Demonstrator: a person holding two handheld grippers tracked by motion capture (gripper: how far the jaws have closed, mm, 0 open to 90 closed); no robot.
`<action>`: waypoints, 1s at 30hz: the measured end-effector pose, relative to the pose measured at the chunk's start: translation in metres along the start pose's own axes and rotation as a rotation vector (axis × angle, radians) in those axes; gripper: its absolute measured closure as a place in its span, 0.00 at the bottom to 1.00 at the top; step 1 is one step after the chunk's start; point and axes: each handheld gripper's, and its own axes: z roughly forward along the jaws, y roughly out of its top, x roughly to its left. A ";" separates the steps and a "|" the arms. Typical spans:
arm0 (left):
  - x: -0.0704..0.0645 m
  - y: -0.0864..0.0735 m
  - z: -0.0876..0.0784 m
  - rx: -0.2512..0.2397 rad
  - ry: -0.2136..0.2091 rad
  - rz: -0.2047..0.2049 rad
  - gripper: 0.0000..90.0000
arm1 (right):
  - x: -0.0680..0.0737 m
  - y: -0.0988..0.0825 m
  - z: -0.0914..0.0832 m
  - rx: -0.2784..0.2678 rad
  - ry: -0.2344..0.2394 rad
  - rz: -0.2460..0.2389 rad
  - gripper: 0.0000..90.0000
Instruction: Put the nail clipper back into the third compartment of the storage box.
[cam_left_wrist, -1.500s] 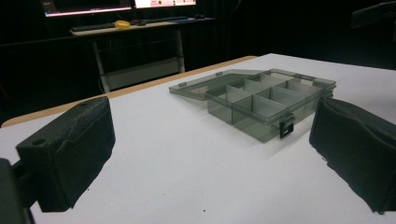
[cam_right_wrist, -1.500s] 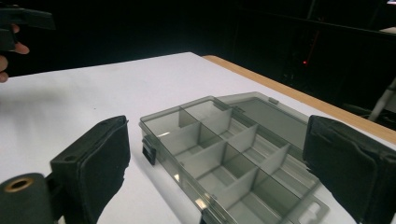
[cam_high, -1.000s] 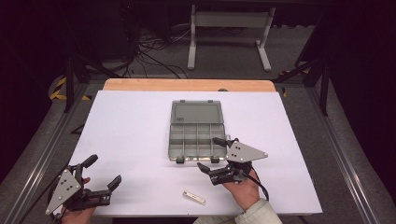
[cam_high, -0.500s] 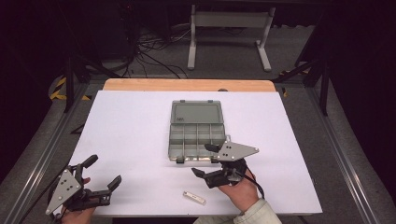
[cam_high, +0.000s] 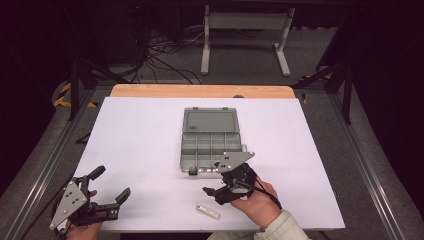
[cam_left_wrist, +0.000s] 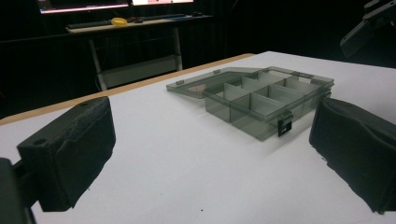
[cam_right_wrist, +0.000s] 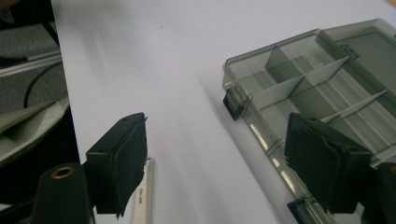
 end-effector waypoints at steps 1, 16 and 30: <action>0.000 0.000 0.000 0.000 0.000 0.000 0.02 | 0.000 0.000 0.000 0.000 0.000 0.000 0.25; 0.000 0.000 0.001 0.008 0.000 0.002 0.02 | 0.005 0.002 0.023 0.220 0.061 -0.015 0.26; 0.000 -0.001 0.002 0.017 -0.006 -0.001 0.02 | 0.017 -0.005 0.041 0.221 0.102 -0.019 0.27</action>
